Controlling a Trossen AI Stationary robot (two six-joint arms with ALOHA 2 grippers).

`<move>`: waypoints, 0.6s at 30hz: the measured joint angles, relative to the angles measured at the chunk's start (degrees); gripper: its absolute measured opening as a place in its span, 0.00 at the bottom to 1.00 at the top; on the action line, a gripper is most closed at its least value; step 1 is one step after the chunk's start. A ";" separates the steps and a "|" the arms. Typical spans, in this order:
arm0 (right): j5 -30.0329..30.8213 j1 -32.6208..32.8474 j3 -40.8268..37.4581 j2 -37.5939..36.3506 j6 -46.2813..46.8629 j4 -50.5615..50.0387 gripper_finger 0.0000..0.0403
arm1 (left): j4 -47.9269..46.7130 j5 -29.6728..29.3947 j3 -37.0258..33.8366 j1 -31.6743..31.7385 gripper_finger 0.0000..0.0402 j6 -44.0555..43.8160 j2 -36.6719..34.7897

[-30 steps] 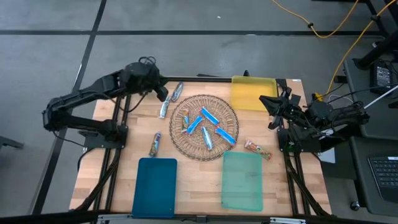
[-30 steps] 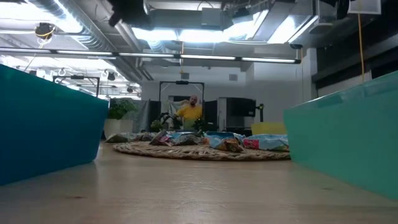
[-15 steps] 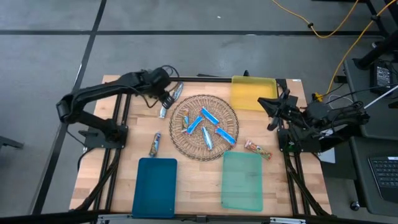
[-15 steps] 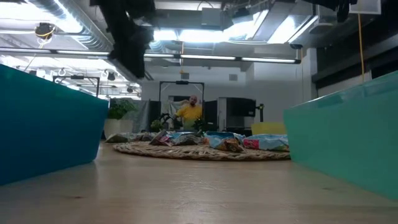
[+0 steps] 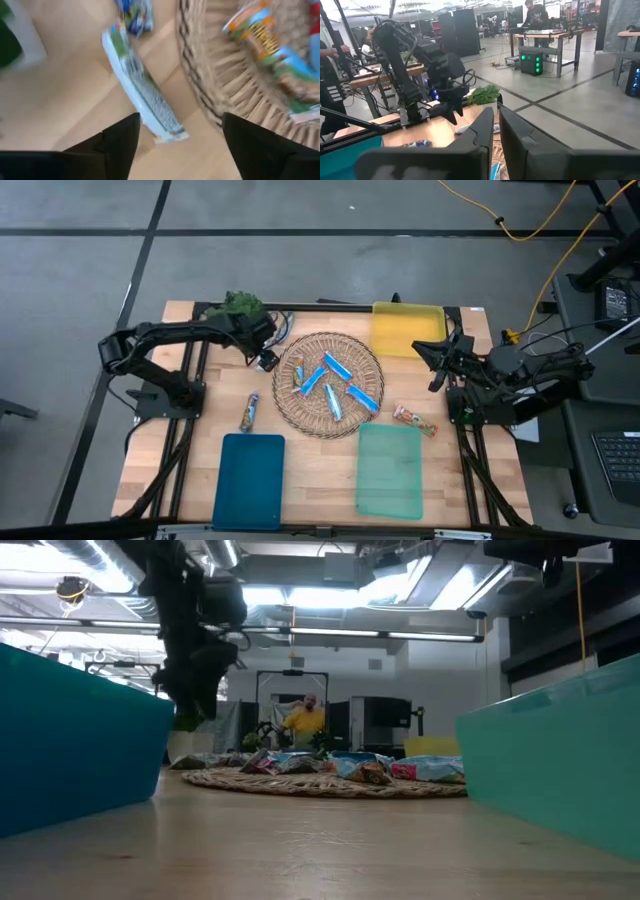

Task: Pick and place Granola Bars by type
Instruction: Put the yellow granola bar into the yellow bin

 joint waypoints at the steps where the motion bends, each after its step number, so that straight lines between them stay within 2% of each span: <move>1: 0.02 -0.01 0.00 0.00 -0.08 0.00 0.09 | 0.66 -0.01 -0.89 0.00 0.71 -0.70 0.00; 8: 0.03 -0.02 0.00 0.00 -1.40 0.02 0.09 | 5.38 -5.70 -5.86 0.28 0.73 -2.96 -0.02; 18: 0.09 -0.02 0.00 0.00 -1.41 0.04 0.09 | 10.61 -3.87 -9.00 1.06 0.73 -3.41 -0.02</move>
